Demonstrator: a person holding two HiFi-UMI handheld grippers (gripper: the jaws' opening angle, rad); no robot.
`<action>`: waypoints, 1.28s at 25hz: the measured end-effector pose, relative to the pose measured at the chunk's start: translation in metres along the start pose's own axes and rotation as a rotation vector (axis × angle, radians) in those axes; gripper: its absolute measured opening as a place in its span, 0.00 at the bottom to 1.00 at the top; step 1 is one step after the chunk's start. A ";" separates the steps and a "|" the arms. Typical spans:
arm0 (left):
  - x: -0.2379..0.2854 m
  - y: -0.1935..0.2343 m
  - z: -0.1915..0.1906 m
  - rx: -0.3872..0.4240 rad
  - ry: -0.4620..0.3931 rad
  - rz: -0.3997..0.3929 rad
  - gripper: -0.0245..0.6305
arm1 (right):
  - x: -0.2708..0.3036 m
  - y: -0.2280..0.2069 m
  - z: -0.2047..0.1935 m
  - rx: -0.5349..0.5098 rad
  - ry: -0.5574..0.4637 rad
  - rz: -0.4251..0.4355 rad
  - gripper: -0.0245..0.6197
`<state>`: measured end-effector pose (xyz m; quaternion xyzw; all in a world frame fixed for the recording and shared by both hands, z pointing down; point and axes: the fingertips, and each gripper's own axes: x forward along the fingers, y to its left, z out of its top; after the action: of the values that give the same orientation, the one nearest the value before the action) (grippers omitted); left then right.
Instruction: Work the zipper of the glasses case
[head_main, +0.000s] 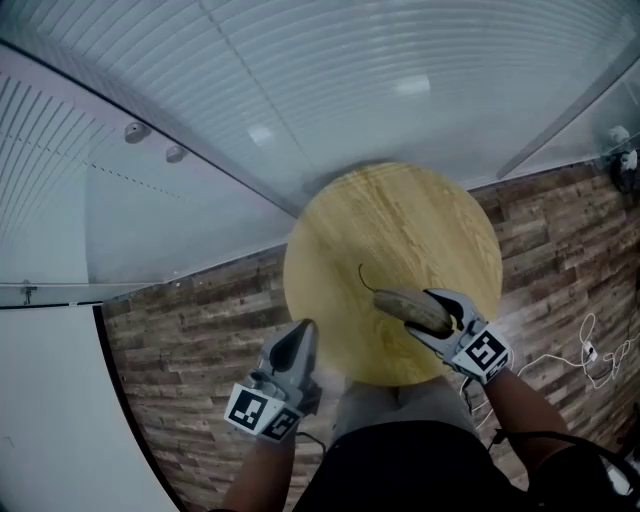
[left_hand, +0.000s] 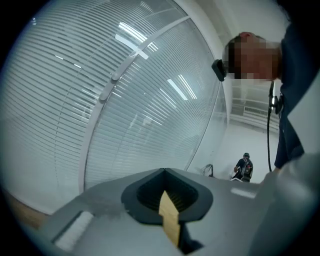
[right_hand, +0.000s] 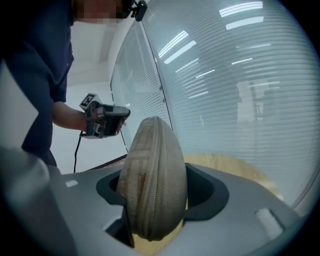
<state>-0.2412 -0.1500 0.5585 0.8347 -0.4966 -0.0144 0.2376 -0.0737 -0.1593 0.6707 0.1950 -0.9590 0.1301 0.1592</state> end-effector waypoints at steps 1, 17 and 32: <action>0.000 -0.009 0.006 -0.023 -0.008 -0.016 0.04 | -0.013 0.007 0.016 -0.019 -0.022 0.006 0.49; 0.020 -0.161 0.109 -0.205 0.027 -0.613 0.44 | -0.127 0.081 0.184 -0.278 -0.330 0.038 0.49; 0.017 -0.205 0.132 0.058 0.057 -0.639 0.04 | -0.128 0.065 0.163 -0.285 -0.119 -0.083 0.49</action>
<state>-0.0984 -0.1335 0.3606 0.9549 -0.2026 -0.0508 0.2109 -0.0304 -0.1093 0.4635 0.2173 -0.9666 -0.0259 0.1336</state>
